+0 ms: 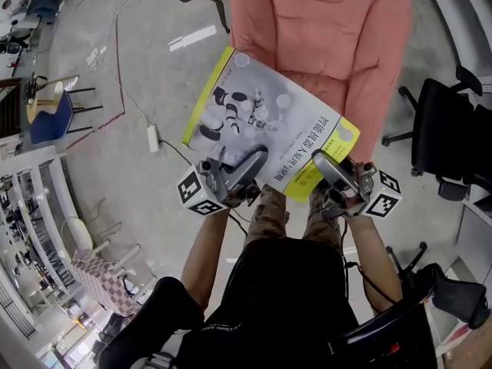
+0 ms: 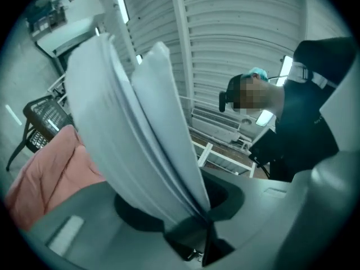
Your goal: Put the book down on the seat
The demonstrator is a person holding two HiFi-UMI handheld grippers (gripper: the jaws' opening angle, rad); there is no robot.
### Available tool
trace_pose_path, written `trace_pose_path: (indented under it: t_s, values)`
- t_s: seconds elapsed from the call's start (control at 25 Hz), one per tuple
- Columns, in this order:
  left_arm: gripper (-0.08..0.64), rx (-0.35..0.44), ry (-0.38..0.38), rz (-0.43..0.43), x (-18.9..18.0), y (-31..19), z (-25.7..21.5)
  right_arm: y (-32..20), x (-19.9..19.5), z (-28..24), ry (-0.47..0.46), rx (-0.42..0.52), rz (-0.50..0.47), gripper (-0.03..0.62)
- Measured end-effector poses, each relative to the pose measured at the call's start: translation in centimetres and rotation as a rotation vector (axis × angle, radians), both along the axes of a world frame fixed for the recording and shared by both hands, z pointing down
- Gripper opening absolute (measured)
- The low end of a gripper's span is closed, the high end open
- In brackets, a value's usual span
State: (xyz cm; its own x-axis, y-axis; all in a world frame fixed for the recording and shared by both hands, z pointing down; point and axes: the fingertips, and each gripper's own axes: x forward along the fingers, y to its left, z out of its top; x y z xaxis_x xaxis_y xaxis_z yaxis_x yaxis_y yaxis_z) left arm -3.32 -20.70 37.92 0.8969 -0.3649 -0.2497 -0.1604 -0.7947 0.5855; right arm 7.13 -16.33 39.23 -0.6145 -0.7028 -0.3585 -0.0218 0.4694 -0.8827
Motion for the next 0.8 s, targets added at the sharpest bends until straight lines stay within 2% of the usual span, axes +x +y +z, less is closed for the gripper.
trace_pose_path:
  t_s: [0.08, 0.16, 0.24, 0.36, 0.44, 0.6, 0.72, 0.8]
  values:
    - [0.163, -0.009, 0.003, 0.091, 0.7, 0.7, -0.4, 0.1, 1.2, -0.9, 0.029, 0.008, -0.02, 0.081]
    - [0.195, -0.018, 0.007, 0.173, -0.1, 1.0, -1.1, 0.1, 1.5, -1.8, 0.063, 0.027, -0.048, 0.081]
    - [0.199, 0.035, -0.054, 0.208, -2.0, 0.7, -1.5, 0.0, 1.5, -2.4, 0.091, 0.045, -0.082, 0.081]
    - [0.199, 0.159, -0.174, 0.28, -4.3, 0.5, -1.9, -0.2, 1.3, -2.8, 0.08, 0.06, -0.129, 0.082]
    - [0.199, 0.185, -0.187, 0.375, -5.2, 0.8, -2.3, -0.3, 1.4, -3.1, 0.067, 0.07, -0.137, 0.081]
    - [0.211, 0.128, -0.131, 0.526, -7.1, 1.1, -2.7, -0.7, 1.7, -3.6, 0.086, 0.075, -0.171, 0.081]
    - [0.286, -0.012, 0.004, 0.686, -8.5, 1.1, -3.0, -1.3, 1.6, -3.3, 0.092, 0.08, -0.213, 0.081]
    - [0.288, -0.063, 0.075, 0.727, -9.2, 1.3, -3.4, -0.8, 1.8, -3.2, 0.077, 0.089, -0.241, 0.083]
